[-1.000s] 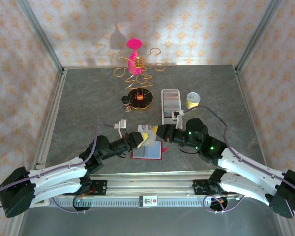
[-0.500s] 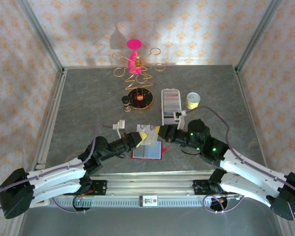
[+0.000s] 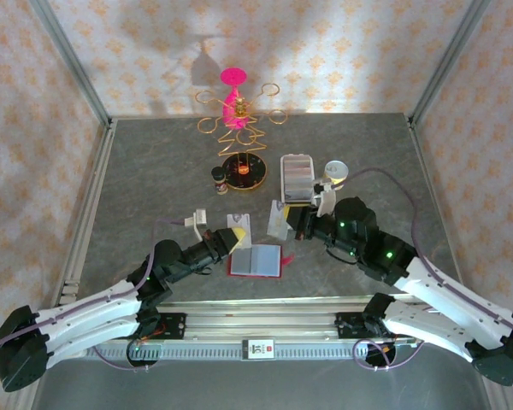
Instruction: Put the credit cards into the card holder
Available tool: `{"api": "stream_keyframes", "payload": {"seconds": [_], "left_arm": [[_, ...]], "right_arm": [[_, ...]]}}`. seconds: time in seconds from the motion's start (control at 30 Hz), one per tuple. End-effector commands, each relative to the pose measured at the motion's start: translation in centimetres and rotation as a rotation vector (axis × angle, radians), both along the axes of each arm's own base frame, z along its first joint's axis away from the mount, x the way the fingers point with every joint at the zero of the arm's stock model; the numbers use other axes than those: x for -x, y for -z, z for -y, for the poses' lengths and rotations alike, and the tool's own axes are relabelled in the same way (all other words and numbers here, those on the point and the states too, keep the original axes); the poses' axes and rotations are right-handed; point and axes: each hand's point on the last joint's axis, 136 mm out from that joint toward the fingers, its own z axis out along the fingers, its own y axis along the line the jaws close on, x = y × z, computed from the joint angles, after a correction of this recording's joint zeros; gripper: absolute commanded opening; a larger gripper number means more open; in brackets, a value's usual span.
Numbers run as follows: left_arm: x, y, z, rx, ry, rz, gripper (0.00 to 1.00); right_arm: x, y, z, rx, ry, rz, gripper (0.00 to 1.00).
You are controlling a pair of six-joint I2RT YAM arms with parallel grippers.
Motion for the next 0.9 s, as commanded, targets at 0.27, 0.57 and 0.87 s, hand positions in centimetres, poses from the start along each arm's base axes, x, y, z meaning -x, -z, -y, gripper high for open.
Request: {"api": "stream_keyframes", "payload": {"seconds": [0.27, 0.57, 0.87], "left_arm": [[-0.4, 2.7, -1.4, -0.157, -0.048, 0.019, 0.00], [-0.2, 2.9, -1.6, -0.191, -0.040, 0.039, 0.00], [-0.2, 3.2, -1.9, -0.190, -0.048, 0.033, 0.00]], "right_arm": [[-5.5, 10.5, 3.7, 1.276, -0.408, 0.430, 0.00], [-9.4, 15.4, 4.7, 1.347, -0.610, 0.308, 0.00], [-12.8, 18.0, 3.6, 1.409, -0.566, 0.365, 0.00]]}}
